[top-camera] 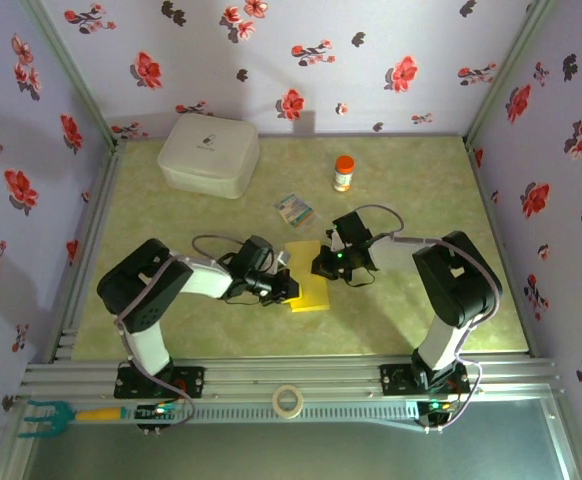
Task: Fold a paper plane with a square sheet of paper (pick it up from the middle)
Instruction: First fold the square sheet of paper in half at the center of the table.
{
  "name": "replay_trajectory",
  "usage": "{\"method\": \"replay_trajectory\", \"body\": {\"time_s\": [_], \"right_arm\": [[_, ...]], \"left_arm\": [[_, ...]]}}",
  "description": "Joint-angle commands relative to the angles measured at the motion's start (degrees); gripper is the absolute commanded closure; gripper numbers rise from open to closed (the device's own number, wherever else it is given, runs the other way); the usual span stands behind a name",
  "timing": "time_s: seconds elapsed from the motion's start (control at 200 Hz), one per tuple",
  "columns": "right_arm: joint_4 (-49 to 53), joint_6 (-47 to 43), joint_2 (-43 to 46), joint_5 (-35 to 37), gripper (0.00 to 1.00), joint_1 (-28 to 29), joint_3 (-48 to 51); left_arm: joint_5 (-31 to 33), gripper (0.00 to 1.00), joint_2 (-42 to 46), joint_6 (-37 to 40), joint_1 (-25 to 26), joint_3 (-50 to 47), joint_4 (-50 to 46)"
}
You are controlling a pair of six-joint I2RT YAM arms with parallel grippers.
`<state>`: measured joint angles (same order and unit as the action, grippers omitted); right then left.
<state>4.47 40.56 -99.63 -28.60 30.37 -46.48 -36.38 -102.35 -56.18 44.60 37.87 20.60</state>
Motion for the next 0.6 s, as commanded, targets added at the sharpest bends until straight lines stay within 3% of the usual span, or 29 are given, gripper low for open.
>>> {"method": "replay_trajectory", "body": {"time_s": [0.0, 0.155, 0.39, 0.595], "right_arm": [[7.29, -0.23, -2.39, 8.13, 1.00, -0.66, 2.71], [7.48, -0.38, -2.32, 8.25, 1.00, -0.66, 2.62], [7.48, -0.27, -2.06, 8.38, 1.00, -0.66, 2.88], [7.55, -0.36, -2.09, 8.38, 1.00, -0.66, 2.96]], "left_arm": [[1.65, 1.00, 0.26, 1.82, 0.93, -4.96, -6.47], [2.88, 1.00, 3.90, 4.97, 1.84, -4.84, -10.93], [6.24, 1.00, 6.63, 13.15, 3.68, 0.90, -25.33], [7.89, 1.00, 6.37, 14.96, 5.09, 2.38, -29.04]]}}
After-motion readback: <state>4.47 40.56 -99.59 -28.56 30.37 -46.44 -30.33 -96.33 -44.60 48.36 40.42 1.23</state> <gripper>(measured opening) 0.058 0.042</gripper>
